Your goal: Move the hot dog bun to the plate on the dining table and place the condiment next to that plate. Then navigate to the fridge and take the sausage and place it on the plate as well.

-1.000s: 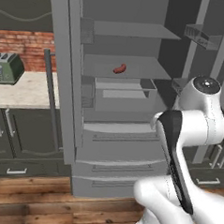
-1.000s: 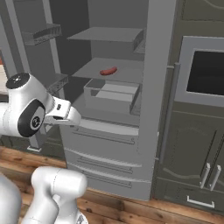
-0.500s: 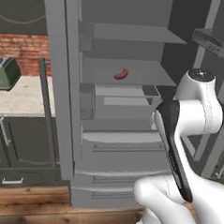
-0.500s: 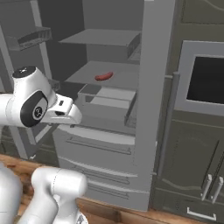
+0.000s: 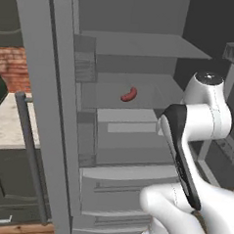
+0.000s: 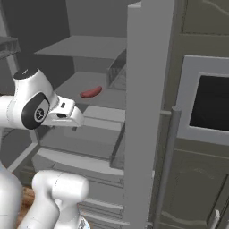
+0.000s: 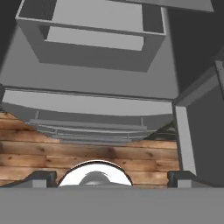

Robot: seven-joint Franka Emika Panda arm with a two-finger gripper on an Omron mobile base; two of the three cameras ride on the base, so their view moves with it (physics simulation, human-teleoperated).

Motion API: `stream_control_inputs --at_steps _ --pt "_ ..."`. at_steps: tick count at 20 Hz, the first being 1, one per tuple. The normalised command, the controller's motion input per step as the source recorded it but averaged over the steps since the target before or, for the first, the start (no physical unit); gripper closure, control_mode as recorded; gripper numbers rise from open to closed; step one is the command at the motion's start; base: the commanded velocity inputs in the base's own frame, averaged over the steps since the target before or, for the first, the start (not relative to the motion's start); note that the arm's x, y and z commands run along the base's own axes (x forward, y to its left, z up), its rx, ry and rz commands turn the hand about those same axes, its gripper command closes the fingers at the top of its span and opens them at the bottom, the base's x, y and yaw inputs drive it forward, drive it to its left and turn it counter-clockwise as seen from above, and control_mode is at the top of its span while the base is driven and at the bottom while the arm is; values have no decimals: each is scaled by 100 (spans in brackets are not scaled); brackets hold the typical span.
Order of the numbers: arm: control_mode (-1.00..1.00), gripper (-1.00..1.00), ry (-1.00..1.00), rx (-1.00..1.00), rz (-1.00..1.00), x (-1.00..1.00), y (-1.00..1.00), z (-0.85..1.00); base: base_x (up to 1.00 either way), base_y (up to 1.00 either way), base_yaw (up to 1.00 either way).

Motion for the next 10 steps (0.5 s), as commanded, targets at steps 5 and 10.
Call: stream_control_inputs --at_steps 5,10 --pt "100 -100 0 0 0 0 0 0 58 9 -14" --pt "-100 -100 0 4 -2 0 10 2 19 13 -8"
